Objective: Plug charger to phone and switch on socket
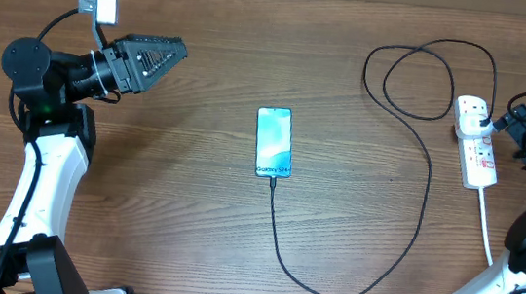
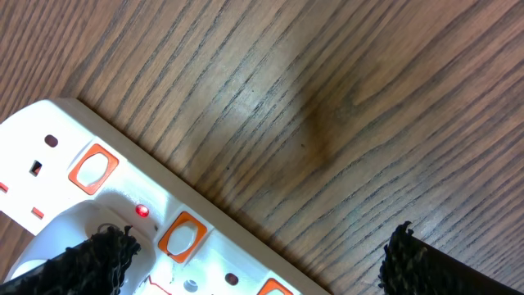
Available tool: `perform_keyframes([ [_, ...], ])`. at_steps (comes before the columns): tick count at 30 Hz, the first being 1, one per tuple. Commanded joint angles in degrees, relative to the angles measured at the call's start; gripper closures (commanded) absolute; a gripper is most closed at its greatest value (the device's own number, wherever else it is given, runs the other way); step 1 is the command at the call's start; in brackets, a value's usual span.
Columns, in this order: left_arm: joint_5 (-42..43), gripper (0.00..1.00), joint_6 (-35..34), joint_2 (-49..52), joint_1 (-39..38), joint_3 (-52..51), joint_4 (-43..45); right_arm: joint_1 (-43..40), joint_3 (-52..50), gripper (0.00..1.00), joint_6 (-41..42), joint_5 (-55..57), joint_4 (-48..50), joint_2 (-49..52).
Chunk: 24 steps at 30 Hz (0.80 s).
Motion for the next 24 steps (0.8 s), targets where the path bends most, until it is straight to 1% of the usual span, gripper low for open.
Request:
perform_keyframes([
  [1,1.25,0.00,8.94,-1.44,0.20,0.92,0.13,0.85,1.20,0.00,-0.24,-1.88,0.00,0.17],
  [3,0.94,0.00,16.11,-2.29,-0.11,0.92,-1.38,0.85,1.20,0.00,-0.24,-1.88,-0.02,0.17],
  [4,0.24,0.00,20.83,-2.78,-0.50,0.92,-3.26,0.85,1.20,0.00,-0.24,-1.88,0.00,0.17],
  [5,-0.98,0.00,25.09,-3.17,-1.01,0.92,-5.97,0.85,1.20,0.00,-0.24,-1.88,0.00,0.17],
  [6,-3.87,0.00,29.27,-3.58,-1.75,0.92,-10.67,0.85,1.20,0.00,-0.24,-1.88,0.00,0.17],
  [7,-8.63,0.00,31.10,-3.85,-2.60,0.92,-16.81,0.85,1.20,0.00,-0.24,-1.88,0.00,0.17],
  [9,-20.26,0.00,29.75,-4.17,-4.55,0.92,-28.65,0.85,1.20,0.00,-0.24,-1.88,0.00,0.17],
  [10,-30.32,0.00,29.31,-4.26,-6.36,0.92,-36.83,0.85,1.20,0.00,-0.24,-1.88,-0.02,0.17],
  [11,-38.45,0.00,29.05,-4.26,-8.00,0.92,-42.23,0.85,1.20,0.00,-0.24,-1.88,0.00,0.17],
  [13,-53.62,0.00,28.44,-4.26,-11.82,0.79,-50.86,0.85,1.20,0.00,-0.24,-1.88,0.00,0.17],
  [14,-58.77,0.00,28.48,-4.26,-13.49,0.52,-53.02,0.85,1.20,0.00,-0.24,-1.88,0.00,0.17],
  [15,-62.79,0.00,29.07,-4.26,-15.17,-0.09,-53.88,0.85,1.20,0.00,-0.24,-1.88,0.00,0.17],
  [17,-66.58,0.00,30.71,-4.39,-17.57,-2.16,-52.52,0.85,1.20,0.00,-0.24,-1.88,0.00,0.17],
  [20,-69.44,0.00,31.61,-5.16,-19.71,-6.56,-48.54,0.85,1.20,0.00,-0.24,-1.88,-0.02,0.17],
  [24,-70.14,0.00,31.01,-7.78,-20.06,-14.53,-40.74,0.85,1.20,0.00,-0.24,-1.88,0.00,0.17],
])
